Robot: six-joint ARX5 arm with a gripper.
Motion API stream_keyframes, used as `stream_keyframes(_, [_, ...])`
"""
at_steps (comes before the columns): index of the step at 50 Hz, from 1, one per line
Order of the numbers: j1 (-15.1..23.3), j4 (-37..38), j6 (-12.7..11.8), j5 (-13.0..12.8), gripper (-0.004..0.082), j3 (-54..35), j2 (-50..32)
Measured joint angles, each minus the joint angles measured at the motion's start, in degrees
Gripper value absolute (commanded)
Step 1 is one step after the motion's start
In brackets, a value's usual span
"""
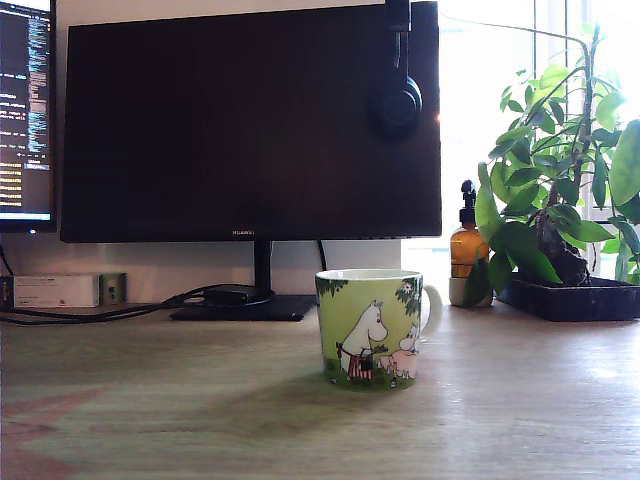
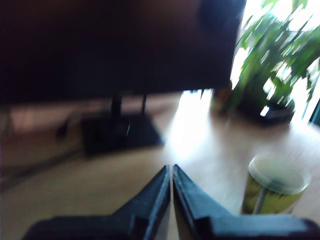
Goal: Pick up the coffee capsules from the table one by one and drop them inside the nearest coffee cup
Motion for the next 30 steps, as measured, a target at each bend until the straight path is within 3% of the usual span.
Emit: stream_keyframes(30, [-0.04,-5.4,-0.04,0.17,-0.0019,0.0,-2.86])
